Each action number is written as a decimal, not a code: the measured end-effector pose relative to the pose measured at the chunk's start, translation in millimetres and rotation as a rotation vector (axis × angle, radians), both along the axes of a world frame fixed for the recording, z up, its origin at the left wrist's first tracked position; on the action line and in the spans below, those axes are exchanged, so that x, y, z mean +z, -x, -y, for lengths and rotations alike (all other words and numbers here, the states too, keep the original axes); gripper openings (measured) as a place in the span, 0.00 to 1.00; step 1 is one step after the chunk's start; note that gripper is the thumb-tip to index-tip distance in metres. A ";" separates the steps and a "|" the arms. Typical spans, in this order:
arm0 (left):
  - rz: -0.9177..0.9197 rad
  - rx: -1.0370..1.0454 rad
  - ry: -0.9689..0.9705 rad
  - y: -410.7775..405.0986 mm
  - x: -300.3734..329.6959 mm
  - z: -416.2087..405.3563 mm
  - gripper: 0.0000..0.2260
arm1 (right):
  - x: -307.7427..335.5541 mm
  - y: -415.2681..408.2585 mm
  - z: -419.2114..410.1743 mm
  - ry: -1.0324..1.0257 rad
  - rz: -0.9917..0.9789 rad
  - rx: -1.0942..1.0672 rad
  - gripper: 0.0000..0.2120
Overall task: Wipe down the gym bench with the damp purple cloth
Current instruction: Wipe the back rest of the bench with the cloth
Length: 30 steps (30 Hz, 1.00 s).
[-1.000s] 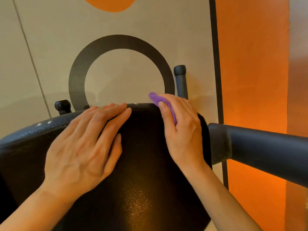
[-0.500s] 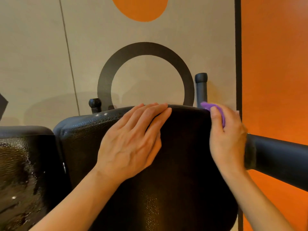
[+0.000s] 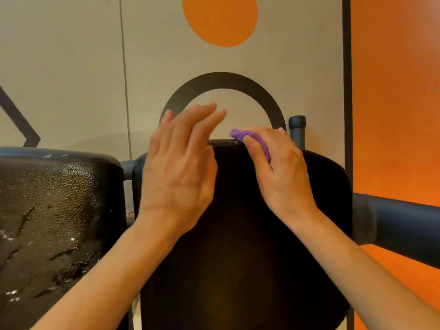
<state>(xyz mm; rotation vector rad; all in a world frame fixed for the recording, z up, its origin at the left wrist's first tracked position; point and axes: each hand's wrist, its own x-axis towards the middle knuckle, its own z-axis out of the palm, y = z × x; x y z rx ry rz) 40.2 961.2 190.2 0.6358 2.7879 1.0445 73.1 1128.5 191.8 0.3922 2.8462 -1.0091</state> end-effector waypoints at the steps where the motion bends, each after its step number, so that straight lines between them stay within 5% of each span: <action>1: 0.008 0.101 0.036 2.2 -3.0 12.7 0.19 | 1.1 0.7 -1.7 0.028 0.002 0.064 0.12; 7: 0.118 0.282 0.013 -6.3 -21.4 26.0 0.17 | 2.7 -27.0 -48.5 -0.059 0.126 -0.338 0.13; 14: 0.142 0.350 -0.046 -5.2 -25.6 26.7 0.14 | -1.2 -2.2 -0.9 -0.022 0.056 0.019 0.13; 20: 0.152 0.346 -0.065 -2.6 -26.3 26.6 0.13 | 2.5 -9.5 -13.8 -0.124 0.103 -0.310 0.13; 25: 0.169 0.346 -0.052 -2.6 -26.6 26.9 0.12 | 1.6 7.6 44.5 -0.015 0.000 0.110 0.15; 30: 0.164 0.319 -0.061 -2.1 -27.5 27.7 0.11 | 8.1 -14.1 -15.0 -0.086 0.054 -0.273 0.15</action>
